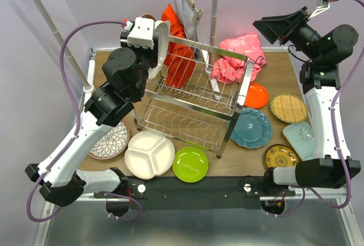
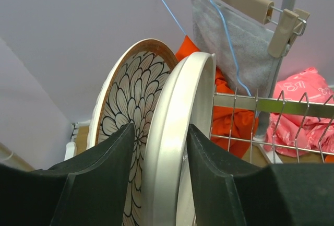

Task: Load the plates into the dish rack
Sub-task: Insert the plate into the dish rack

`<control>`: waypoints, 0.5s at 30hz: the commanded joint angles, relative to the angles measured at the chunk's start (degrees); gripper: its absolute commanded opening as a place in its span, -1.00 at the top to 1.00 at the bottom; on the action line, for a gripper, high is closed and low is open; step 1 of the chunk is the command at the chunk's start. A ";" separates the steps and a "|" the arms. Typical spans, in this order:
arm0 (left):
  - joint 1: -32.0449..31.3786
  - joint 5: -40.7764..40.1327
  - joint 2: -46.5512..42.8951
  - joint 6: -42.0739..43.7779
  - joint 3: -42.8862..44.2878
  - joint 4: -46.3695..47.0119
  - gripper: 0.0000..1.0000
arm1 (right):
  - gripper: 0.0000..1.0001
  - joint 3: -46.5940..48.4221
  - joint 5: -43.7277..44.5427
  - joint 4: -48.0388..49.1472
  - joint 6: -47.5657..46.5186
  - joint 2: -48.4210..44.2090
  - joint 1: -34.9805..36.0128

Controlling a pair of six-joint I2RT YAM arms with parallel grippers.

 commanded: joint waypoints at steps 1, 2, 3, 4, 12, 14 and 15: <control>-0.66 -2.92 0.02 -0.28 3.15 0.67 -0.20 | -1.00 -0.61 0.81 -0.09 0.59 -1.58 -0.63; -0.75 -3.01 0.02 -0.28 3.85 0.67 -0.21 | -1.00 -0.61 0.81 -0.09 0.59 -1.58 -0.63; -0.83 -3.09 0.02 -0.28 4.21 0.49 -0.23 | -1.00 -0.70 0.72 -0.09 0.59 -1.58 -0.63; -1.01 -3.18 0.11 -0.19 4.56 0.49 -0.26 | -1.00 -0.70 0.72 -0.09 0.59 -1.58 -0.63; -1.36 -3.71 -0.42 -0.19 7.20 0.32 -0.39 | -1.00 -0.70 0.63 -0.09 0.59 -1.67 -0.71; -1.45 -3.71 -0.50 -0.28 7.55 0.23 -0.40 | -1.00 -0.79 0.63 -0.09 0.50 -1.76 -0.71; -1.45 -3.71 -0.68 -0.28 7.64 0.31 -0.40 | -1.00 -0.79 0.54 -0.01 0.41 -1.67 -0.71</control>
